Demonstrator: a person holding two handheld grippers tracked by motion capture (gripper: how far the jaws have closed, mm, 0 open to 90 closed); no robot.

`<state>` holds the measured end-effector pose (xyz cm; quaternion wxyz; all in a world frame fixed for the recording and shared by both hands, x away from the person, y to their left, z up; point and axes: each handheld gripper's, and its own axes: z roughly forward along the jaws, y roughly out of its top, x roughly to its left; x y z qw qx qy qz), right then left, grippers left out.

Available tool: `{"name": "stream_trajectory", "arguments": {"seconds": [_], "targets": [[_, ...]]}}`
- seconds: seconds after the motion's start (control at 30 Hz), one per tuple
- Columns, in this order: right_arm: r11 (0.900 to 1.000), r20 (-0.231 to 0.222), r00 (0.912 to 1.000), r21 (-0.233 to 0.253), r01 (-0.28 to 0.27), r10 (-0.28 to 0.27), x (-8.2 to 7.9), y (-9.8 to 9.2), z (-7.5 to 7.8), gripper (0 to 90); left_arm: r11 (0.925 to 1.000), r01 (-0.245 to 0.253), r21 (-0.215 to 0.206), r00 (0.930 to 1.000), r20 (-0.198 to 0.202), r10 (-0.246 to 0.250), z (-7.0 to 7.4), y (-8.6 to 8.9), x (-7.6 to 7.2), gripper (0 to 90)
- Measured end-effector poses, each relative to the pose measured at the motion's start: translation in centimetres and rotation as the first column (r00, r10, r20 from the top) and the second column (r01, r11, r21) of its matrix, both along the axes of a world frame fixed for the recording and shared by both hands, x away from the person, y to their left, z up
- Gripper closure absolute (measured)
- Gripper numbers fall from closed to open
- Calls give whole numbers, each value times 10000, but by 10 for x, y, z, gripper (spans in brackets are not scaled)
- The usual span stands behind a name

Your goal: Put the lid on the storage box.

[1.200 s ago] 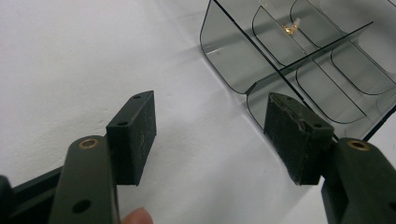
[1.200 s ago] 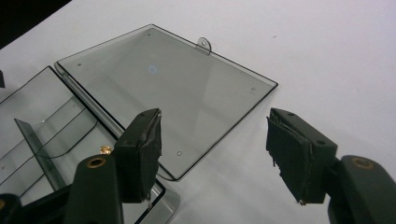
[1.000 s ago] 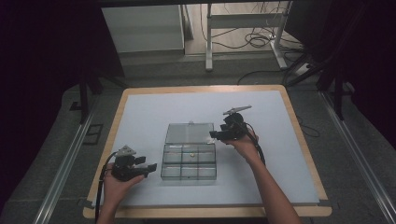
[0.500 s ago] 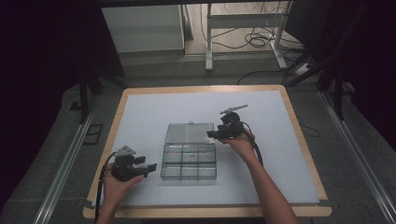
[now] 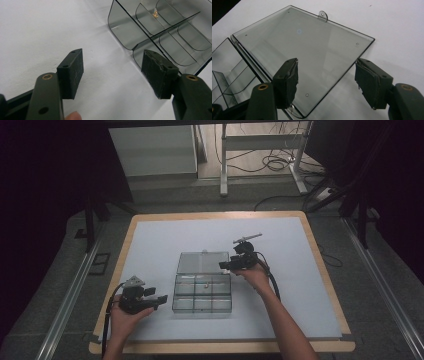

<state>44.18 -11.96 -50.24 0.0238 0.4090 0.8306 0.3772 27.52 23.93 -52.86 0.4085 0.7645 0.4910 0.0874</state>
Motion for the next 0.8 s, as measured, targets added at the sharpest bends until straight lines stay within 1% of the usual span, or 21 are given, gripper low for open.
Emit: {"name": "stream_trajectory", "arguments": {"seconds": [0.1,0.17,0.33,0.47,0.5,0.67,0.8], "targets": [[9999,-169,9998,102,84,-83,1,0,-2,332,10000,3,15,10000,-16,-3,0,0,0,350],[9993,-447,9988,293,227,-214,2,0,-5,327,10000,1,3,10000,-7,-1,0,0,0,350],[9984,-852,9957,402,393,-358,3,-1,-10,323,10000,4,20,10000,-12,-4,0,0,0,350],[9975,-1084,9934,561,431,-368,4,-2,-12,323,10000,5,-1,10000,-2,-5,0,0,0,350],[9966,-1154,9925,672,473,-394,5,-2,-12,323,10000,8,14,10000,-16,-8,0,0,0,350],[9953,-1385,9894,794,553,-440,6,-2,-14,313,10000,9,3,10000,-8,-9,0,0,0,350],[9928,-1753,9834,1006,651,-467,8,-3,-16,313,10000,11,-4,10000,4,-11,0,0,0,350]]}}
